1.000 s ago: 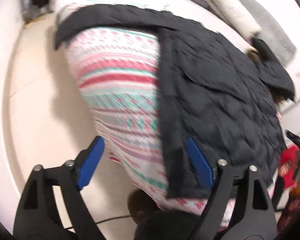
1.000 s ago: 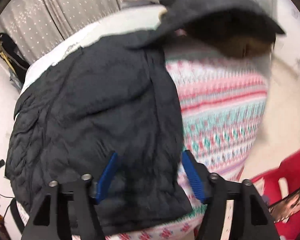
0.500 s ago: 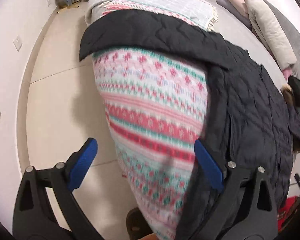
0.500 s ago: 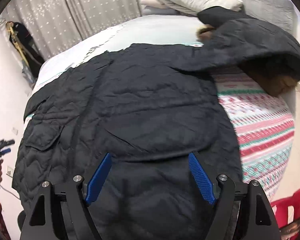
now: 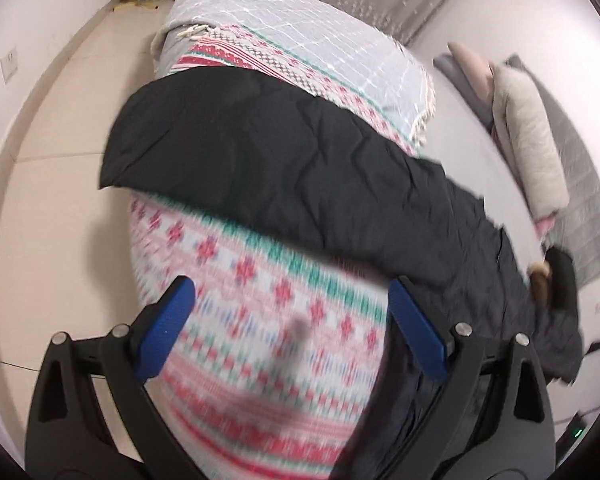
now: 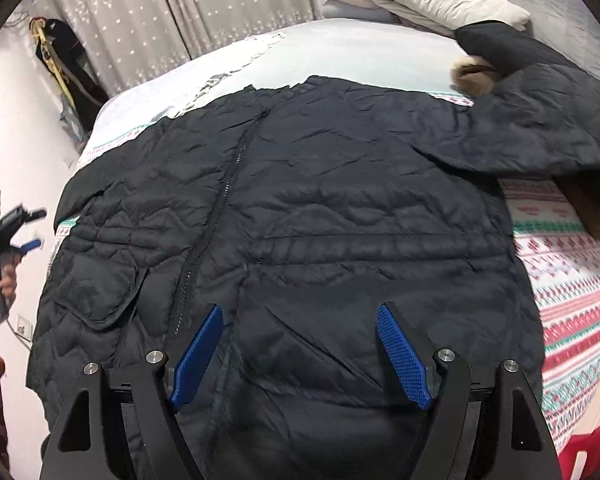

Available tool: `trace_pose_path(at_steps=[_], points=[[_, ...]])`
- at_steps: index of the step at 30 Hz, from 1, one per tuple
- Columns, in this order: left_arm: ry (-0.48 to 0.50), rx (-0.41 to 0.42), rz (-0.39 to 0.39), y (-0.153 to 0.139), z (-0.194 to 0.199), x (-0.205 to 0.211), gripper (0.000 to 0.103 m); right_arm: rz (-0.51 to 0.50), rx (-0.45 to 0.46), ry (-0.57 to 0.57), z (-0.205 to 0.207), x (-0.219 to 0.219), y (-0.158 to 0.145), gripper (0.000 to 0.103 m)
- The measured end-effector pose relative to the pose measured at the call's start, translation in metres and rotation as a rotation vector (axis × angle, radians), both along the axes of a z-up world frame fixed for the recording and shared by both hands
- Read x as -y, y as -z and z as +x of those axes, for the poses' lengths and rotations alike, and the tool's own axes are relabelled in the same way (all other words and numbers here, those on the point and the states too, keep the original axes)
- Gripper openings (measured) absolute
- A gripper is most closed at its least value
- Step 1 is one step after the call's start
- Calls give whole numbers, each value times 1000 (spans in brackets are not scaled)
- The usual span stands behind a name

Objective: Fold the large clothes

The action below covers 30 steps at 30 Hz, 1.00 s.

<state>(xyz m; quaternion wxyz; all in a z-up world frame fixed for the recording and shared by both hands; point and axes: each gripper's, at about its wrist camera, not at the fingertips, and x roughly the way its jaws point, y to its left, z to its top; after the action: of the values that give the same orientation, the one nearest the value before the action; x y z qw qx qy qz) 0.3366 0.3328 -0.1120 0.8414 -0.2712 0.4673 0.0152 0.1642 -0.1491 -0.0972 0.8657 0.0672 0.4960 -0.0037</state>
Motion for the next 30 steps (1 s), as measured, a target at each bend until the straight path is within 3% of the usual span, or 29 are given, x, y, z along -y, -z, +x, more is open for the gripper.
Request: trace_pose_path(at_steps=[4, 7, 10, 11, 12, 14, 16, 20, 26, 30], points=[[-89, -14, -131, 27, 23, -15, 97, 11, -20, -16, 12, -6, 9, 80], [-164, 39, -106, 26, 36, -24, 95, 3, -30, -25, 20, -8, 16, 80], [-247, 45, -98, 28, 50, -38, 82, 1, -25, -27, 27, -9, 20, 80], [-281, 39, -86, 29, 54, -43, 67, 9, -21, -26, 29, -9, 22, 80], [-311, 28, -64, 29, 55, -46, 39, 15, -18, -26, 30, -9, 23, 80], [-337, 13, -1, 21, 60, -49, 13, 30, -13, -27, 29, -7, 26, 80], [-335, 69, 55, -1, 57, -40, 11, 42, -13, -30, 28, -4, 28, 80], [-255, 201, 197, -55, 55, 3, 8, 53, -5, -18, 29, 4, 29, 80], [-24, 337, 272, -113, 66, 91, 7, 80, 13, -13, 25, 12, 23, 80], [130, 368, 311, -125, 68, 152, 7, 89, 30, -2, 22, 18, 17, 80]])
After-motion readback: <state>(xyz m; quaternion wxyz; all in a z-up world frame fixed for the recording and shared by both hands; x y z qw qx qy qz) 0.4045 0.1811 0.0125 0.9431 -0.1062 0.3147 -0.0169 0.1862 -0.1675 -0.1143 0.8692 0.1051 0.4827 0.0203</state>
